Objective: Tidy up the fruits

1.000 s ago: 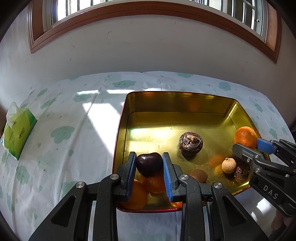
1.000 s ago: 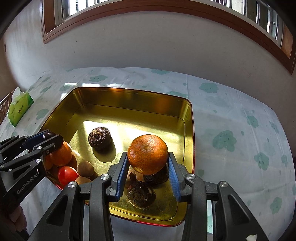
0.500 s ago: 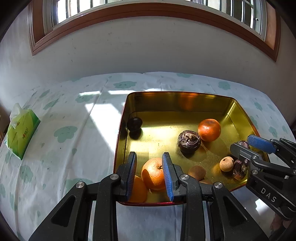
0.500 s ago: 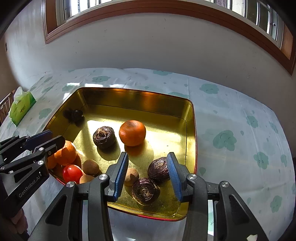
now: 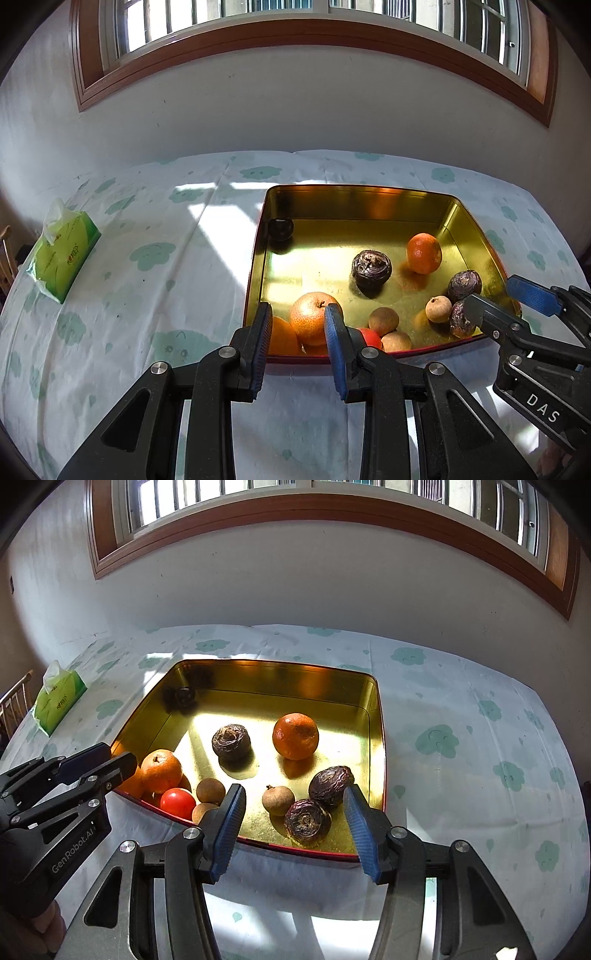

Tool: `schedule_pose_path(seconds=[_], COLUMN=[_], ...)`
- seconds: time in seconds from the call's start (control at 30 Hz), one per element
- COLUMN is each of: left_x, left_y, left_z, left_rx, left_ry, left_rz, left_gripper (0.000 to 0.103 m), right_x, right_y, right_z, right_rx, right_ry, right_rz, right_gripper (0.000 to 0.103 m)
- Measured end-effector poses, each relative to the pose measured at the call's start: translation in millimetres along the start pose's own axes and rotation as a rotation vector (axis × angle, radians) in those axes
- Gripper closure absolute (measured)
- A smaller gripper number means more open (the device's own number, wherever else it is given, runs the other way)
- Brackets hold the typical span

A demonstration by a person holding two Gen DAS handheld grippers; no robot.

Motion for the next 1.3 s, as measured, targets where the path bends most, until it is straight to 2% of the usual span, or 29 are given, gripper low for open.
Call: schedule_pose_path(seconds=[0.1, 0.63, 1.3], left_x=[10, 52, 75], left_y=[1, -7, -17], left_z=[9, 65, 83], left_rx=[0.009, 0.013, -0.005], left_ry=[-0.002, 0.01, -0.007], left_rz=[-0.01, -0.03, -0.03], left_gripper=[0.072, 0.071, 0.071], right_x=[12, 55, 75], right_y=[-1, 2, 1], right_z=[10, 66, 86], right_rx=[-0.016, -0.006, -0.005], right_ry=[-0.006, -0.022, -0.042], right_rz=[-0.003, 0.037, 0.036], right_gripper=[0.046, 0.046, 0.046])
Point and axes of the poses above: each gripper's, at about its wrist camera, not at the fingertips, and x roughly against the way its jaws point, y to its left, z to its underside, the point moved 1 cm from there along -x, roughly the way its jaws point, and after that the axes turned 6 degrees about z, right-handed, at the moved point
